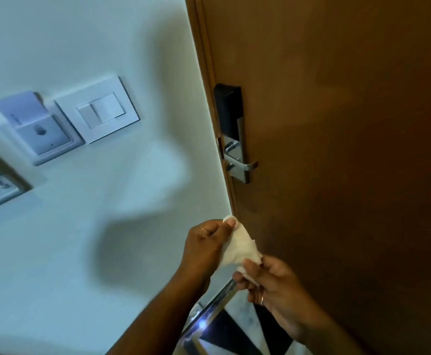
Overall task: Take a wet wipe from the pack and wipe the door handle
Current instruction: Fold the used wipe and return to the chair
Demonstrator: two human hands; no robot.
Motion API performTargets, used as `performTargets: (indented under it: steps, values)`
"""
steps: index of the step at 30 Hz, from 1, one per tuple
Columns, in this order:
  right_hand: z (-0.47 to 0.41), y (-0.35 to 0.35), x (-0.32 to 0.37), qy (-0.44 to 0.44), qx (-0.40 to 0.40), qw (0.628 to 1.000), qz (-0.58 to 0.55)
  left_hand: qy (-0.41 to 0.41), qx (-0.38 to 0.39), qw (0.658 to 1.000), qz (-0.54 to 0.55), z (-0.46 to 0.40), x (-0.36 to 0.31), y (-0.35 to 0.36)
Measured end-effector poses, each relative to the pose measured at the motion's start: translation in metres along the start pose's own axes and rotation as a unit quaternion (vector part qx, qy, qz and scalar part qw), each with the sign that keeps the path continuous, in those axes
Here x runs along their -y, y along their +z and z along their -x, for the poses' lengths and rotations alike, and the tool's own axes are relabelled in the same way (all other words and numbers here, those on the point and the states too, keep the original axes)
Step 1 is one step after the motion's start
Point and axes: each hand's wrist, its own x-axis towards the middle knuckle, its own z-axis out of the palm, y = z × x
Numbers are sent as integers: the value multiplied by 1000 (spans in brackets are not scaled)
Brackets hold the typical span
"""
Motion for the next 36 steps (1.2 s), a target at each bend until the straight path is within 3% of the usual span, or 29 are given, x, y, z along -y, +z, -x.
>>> performTargets:
  steps: [3, 4, 6, 7, 9, 11, 13, 15, 17, 20, 22, 27, 31, 36]
  values:
    - [1, 13, -10, -49, 16, 979, 197, 52, -95, 986, -131, 13, 18, -24]
    - [2, 13, -10, -83, 20, 965, 248, 87, -91, 968, -219, 18, 23, -33]
    - [-2, 16, -4, -153, 11, 932, 328, 109, -10, 940, -325, 36, 34, -55]
    - [-4, 24, -4, -182, 10, 919, 349, 79, 48, 945, -313, 51, 39, -69]
    - [-10, 37, -7, -201, 2, 922, 331, 1, 145, 972, -186, 74, 44, -88]
    - [-11, 70, -32, -168, 30, 937, 304, -52, 120, 990, -45, 97, 50, -112]
    - [1, 106, -66, -120, 69, 944, 298, -65, 39, 996, 40, 111, 57, -135]
    - [20, 144, -99, -98, 101, 943, 303, -61, -58, 996, 36, 130, 71, -160]
    - [38, 173, -119, -138, 108, 920, 351, -24, -130, 990, -51, 154, 90, -185]
    - [61, 214, -145, -230, 114, 878, 405, 16, -106, 987, -117, 200, 123, -225]
    - [74, 238, -166, -258, 72, 894, 360, -6, -79, 993, -88, 227, 142, -250]
    - [105, 292, -227, -100, -42, 984, 141, -53, -61, 996, -43, 281, 176, -299]
    - [131, 332, -281, -52, -2, 983, 174, -82, 7, 996, -32, 330, 209, -341]
    - [142, 350, -335, 22, 53, 956, 287, -129, 2, 975, -179, 365, 272, -365]
